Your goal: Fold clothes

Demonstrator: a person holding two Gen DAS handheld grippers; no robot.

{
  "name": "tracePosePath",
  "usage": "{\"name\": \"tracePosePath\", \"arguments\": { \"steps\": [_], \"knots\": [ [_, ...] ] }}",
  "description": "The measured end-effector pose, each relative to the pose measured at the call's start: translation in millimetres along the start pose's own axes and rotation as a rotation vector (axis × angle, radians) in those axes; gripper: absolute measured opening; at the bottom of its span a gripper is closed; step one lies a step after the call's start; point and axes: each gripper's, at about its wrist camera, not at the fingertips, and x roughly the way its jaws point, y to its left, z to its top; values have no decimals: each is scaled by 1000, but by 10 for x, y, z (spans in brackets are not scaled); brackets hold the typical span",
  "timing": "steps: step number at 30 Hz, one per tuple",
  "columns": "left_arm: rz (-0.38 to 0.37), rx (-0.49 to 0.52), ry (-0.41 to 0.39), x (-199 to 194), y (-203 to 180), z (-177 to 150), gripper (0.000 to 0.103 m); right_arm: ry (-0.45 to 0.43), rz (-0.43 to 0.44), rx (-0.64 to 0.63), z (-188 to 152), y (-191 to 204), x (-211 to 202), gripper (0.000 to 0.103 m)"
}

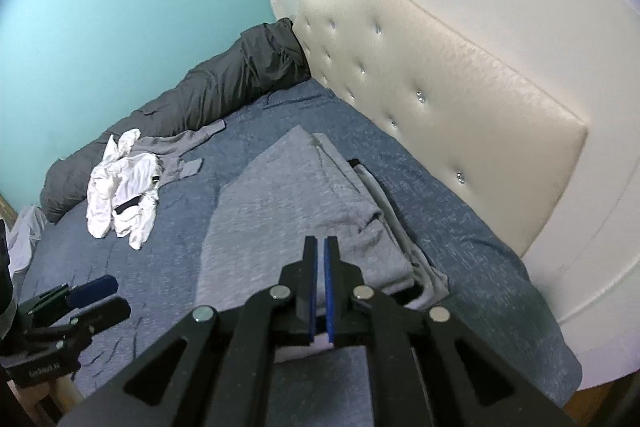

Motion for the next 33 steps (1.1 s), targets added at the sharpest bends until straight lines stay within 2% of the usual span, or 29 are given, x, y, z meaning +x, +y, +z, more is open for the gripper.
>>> {"name": "tracePosePath", "arguments": {
  "steps": [9, 13, 18, 20, 23, 28, 31, 33],
  "knots": [
    [12, 19, -42, -535, -108, -68, 55, -25, -2, 1, -167, 234, -549, 5],
    [15, 29, -58, -757, -173, -112, 56, -34, 1, -3, -246, 350, -775, 10],
    [22, 34, -78, -1010, -203, -187, 63, -42, 5, -1, -345, 507, -1030, 16],
    [24, 34, -86, -1101, -202, -218, 65, -46, 13, 2, -394, 571, -1129, 24],
    [27, 36, -96, -1232, -192, -268, 66, -47, 25, 2, -454, 666, -1246, 31],
    [34, 34, -112, -1449, -164, -328, 73, -57, 11, -7, -565, 825, -1460, 37],
    [38, 38, -124, -1548, -168, -350, 78, -53, 9, 11, -634, 882, -1542, 60],
    [38, 42, -133, -1617, -163, -367, 81, -57, 8, 19, -683, 912, -1610, 62]
  ]
}}
